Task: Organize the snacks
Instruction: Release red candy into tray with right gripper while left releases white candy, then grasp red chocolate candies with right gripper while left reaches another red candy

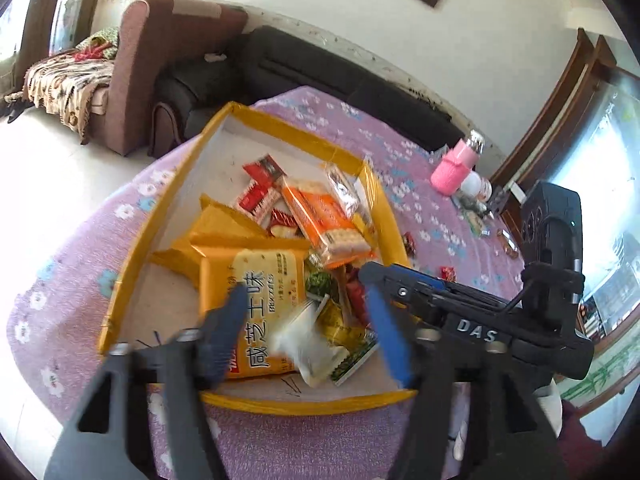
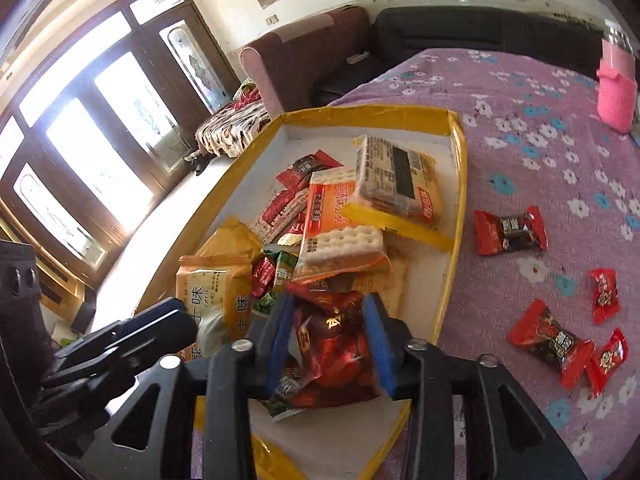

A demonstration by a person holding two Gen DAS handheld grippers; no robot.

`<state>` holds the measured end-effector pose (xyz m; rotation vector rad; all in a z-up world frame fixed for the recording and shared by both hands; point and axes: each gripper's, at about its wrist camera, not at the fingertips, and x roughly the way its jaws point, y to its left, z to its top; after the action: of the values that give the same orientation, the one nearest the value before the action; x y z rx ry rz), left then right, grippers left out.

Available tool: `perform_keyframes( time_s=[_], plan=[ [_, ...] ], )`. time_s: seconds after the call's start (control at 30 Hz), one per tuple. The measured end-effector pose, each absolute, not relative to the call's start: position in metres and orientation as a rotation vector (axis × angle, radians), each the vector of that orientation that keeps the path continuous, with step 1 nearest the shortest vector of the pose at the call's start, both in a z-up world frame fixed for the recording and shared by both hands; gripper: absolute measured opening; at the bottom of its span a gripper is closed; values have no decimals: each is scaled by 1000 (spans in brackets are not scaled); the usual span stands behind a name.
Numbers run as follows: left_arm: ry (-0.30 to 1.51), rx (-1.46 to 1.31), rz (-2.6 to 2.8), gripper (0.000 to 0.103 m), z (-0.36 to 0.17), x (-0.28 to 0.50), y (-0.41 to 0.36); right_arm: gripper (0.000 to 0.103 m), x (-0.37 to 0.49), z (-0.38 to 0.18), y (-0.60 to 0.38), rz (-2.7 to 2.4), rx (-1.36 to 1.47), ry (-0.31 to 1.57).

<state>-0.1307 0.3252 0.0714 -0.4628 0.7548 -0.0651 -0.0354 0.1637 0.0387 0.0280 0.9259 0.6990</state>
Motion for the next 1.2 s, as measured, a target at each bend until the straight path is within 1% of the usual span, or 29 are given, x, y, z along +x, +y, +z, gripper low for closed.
perform_keyframes(
  time_s=[0.03, 0.07, 0.13, 0.2, 0.27, 0.37, 0.47, 0.6, 0.9, 0.93, 0.97, 1.03, 1.07, 1.1, 1.2],
  plan=[
    [741, -478, -68, 73, 74, -134, 326, 48, -37, 44, 161, 702, 37, 915],
    [734, -493, -77, 75, 76, -135, 326, 49, -38, 51, 156, 704, 46, 900],
    [718, -539, -116, 75, 78, -138, 326, 51, -40, 65, 141, 691, 52, 860],
    [707, -559, -140, 75, 79, -139, 321, 60, -39, 80, 115, 637, 50, 817],
    [695, -557, -158, 75, 79, -139, 310, 62, -32, 86, 87, 559, 45, 801],
    [708, -587, -183, 74, 74, -134, 294, 62, -14, 84, 47, 437, 52, 824],
    [740, -618, -228, 74, 71, -127, 279, 64, 6, 70, 22, 364, 62, 865],
    [739, -594, -228, 74, 75, -129, 273, 64, 31, 51, 31, 339, 24, 908],
    [727, -601, -205, 74, 82, -138, 290, 61, 99, 13, 104, 306, -90, 1014],
    [729, -598, -204, 74, 82, -137, 291, 60, 102, 8, 110, 308, -119, 1031],
    [733, -597, -203, 74, 81, -136, 291, 56, 102, 4, 114, 311, -143, 1045],
    [739, -599, -206, 74, 79, -134, 292, 43, 91, 3, 116, 309, -226, 1032],
    [743, -600, -209, 74, 78, -133, 291, 35, 85, 4, 112, 324, -241, 1040],
    [749, -602, -212, 74, 76, -131, 290, 34, 80, 4, 108, 332, -246, 1052],
    [762, -606, -234, 74, 71, -129, 286, 34, 53, 6, 74, 317, -257, 1074]
  ],
)
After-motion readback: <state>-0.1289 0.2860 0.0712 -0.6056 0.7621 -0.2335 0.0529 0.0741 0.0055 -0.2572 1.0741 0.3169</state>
